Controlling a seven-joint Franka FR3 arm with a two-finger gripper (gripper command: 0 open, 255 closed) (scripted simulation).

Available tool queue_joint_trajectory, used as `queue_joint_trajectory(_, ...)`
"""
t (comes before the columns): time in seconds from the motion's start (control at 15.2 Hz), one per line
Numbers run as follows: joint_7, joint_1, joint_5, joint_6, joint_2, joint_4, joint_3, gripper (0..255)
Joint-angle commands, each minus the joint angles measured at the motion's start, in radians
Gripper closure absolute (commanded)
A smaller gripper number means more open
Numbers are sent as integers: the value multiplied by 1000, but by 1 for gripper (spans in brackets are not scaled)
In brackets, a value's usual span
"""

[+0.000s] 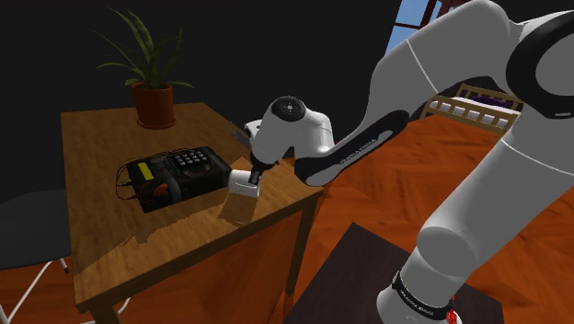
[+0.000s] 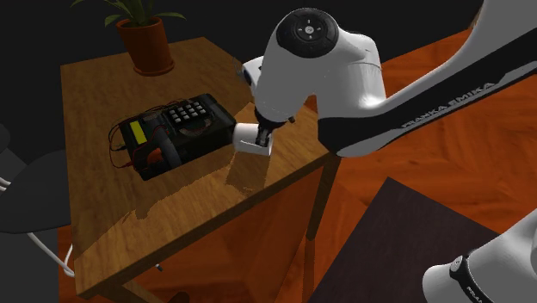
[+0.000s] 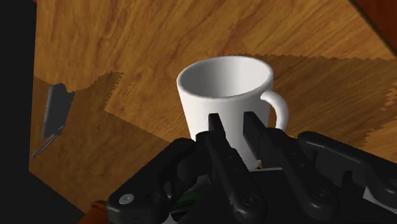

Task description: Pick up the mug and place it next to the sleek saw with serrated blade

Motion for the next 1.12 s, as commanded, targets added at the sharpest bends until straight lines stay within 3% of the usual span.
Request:
queue_joint_trajectory(0.0, -45, 7, 53, -96, -24, -13, -5, 255)
queue_joint_trajectory(0.2, -105, 24, 116, -121, -58, -8, -15, 255)
queue_joint_trajectory(0.26, -82, 19, 93, -107, -47, -8, -11, 255)
queue_joint_trajectory(0.33, -82, 19, 93, -107, -48, -8, -11, 0)
queue_joint_trajectory(0.53, -174, 79, 109, -327, 27, 121, 61, 0)
queue_joint_trajectory(0.73, -241, 134, 84, -544, 134, 260, 131, 0)
queue_joint_trajectory(1.06, -218, 128, 36, -522, 178, 260, 120, 0)
